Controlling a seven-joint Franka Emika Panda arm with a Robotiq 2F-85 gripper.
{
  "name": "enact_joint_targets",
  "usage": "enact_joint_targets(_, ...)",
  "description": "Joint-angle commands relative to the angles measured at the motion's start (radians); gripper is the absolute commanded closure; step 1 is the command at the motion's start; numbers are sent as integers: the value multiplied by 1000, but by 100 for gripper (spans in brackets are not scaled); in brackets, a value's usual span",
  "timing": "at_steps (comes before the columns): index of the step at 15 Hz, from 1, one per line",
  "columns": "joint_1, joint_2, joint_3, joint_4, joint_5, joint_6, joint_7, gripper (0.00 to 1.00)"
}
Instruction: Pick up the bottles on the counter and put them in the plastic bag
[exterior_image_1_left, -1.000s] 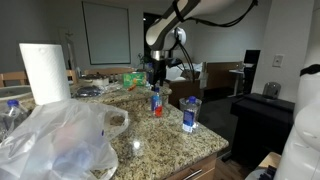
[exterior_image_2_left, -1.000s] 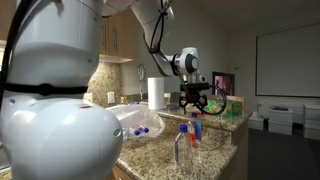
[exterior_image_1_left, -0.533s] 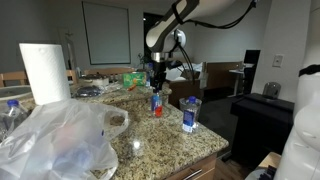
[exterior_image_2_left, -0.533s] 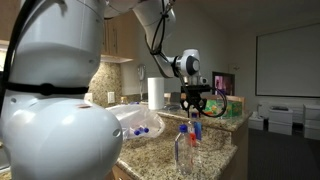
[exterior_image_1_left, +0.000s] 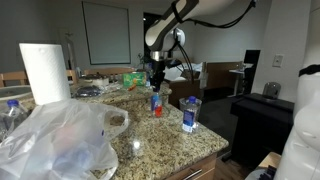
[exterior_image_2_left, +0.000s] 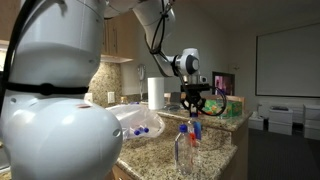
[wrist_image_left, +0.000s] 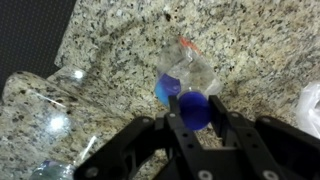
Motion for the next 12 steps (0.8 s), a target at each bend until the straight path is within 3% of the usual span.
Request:
enact_joint_targets(1,-28,-27,15,2,58,-16,-50,90)
enact_joint_targets(6,-80,-101,3,81,361,-212,-239,91)
enact_joint_targets(12,-84,-171,-53,129,515,-605,-325,91)
